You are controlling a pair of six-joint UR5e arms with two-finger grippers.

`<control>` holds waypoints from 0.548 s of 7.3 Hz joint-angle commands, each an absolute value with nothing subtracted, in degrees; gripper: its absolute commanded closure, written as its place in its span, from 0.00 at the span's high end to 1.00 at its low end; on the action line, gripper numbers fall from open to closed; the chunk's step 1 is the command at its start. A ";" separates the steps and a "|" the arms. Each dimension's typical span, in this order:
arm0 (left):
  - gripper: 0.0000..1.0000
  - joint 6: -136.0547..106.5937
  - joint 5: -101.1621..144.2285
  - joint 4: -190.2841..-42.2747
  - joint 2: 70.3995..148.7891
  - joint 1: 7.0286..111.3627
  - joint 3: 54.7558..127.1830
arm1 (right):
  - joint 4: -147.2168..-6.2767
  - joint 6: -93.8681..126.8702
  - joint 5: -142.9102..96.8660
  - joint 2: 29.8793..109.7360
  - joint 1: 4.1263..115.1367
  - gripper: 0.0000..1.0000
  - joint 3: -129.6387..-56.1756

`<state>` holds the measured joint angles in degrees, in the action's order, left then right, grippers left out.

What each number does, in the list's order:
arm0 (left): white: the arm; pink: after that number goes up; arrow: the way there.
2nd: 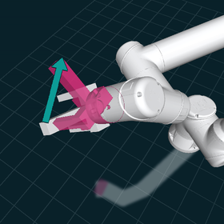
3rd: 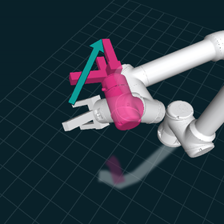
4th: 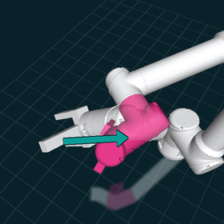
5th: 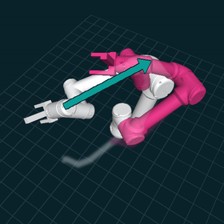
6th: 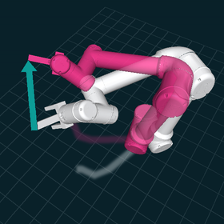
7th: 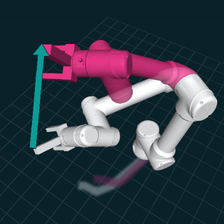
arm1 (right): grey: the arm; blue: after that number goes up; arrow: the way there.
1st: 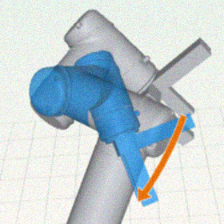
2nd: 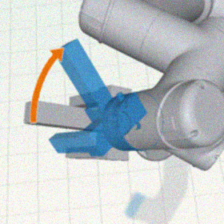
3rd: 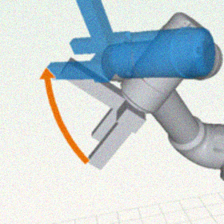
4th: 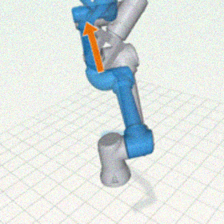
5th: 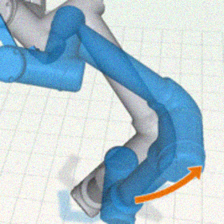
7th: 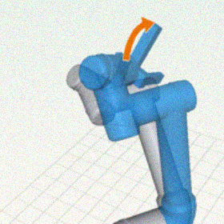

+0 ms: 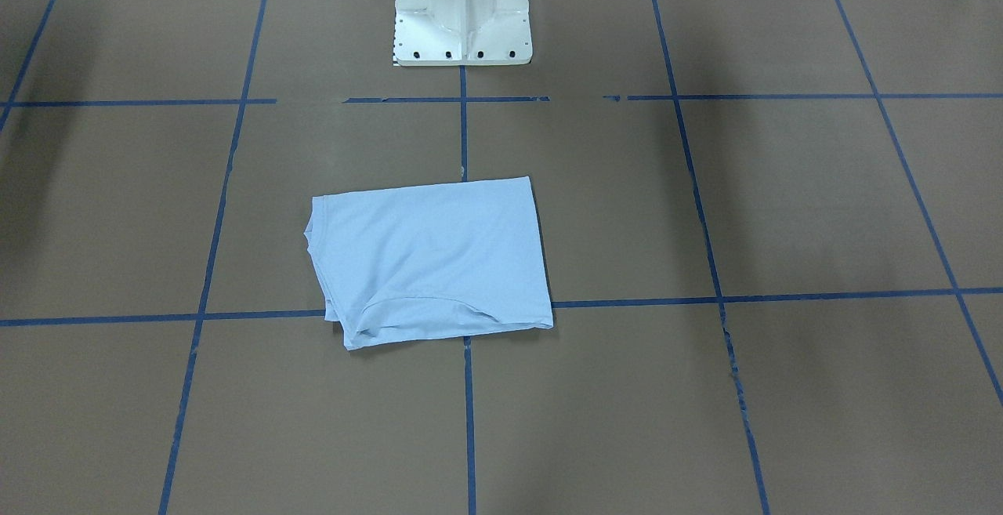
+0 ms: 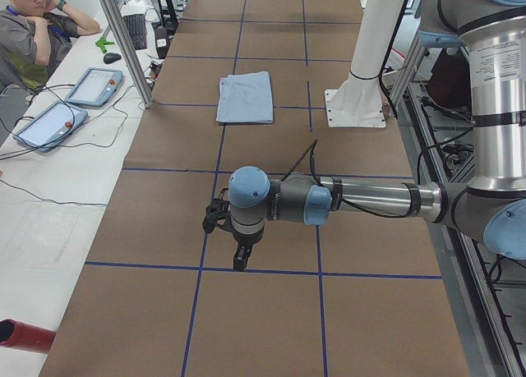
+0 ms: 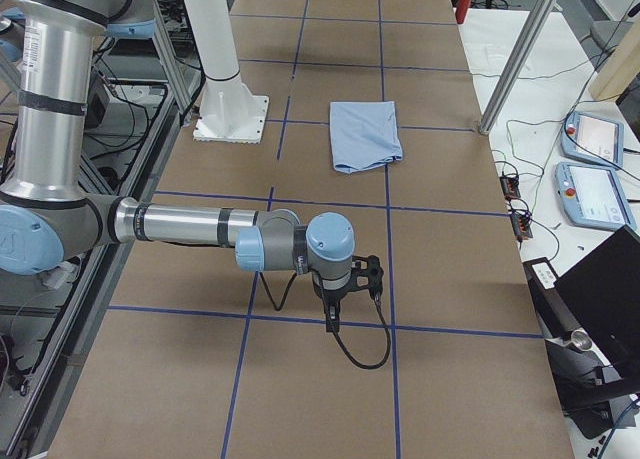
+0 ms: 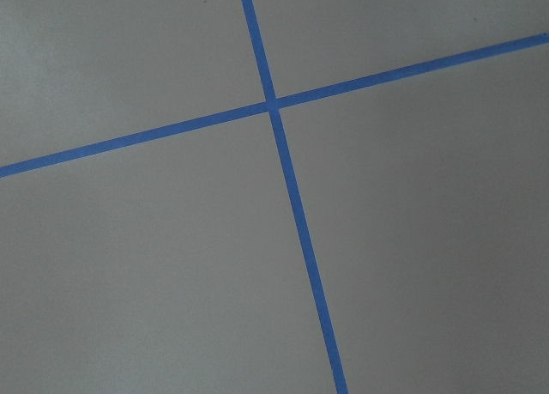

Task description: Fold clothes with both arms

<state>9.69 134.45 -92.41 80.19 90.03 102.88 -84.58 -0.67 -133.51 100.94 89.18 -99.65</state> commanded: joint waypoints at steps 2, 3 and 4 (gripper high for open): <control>1.00 9.76 134.47 -92.37 80.16 90.00 103.09 | -84.55 -0.53 -133.51 100.90 89.12 1.00 -99.76; 1.00 9.76 134.47 -92.37 80.16 90.00 103.10 | -84.55 -0.53 -133.51 100.90 89.21 1.00 -99.76; 1.00 9.76 134.47 -92.46 80.24 90.00 103.18 | -84.64 -0.61 -133.51 100.90 89.21 1.00 -99.67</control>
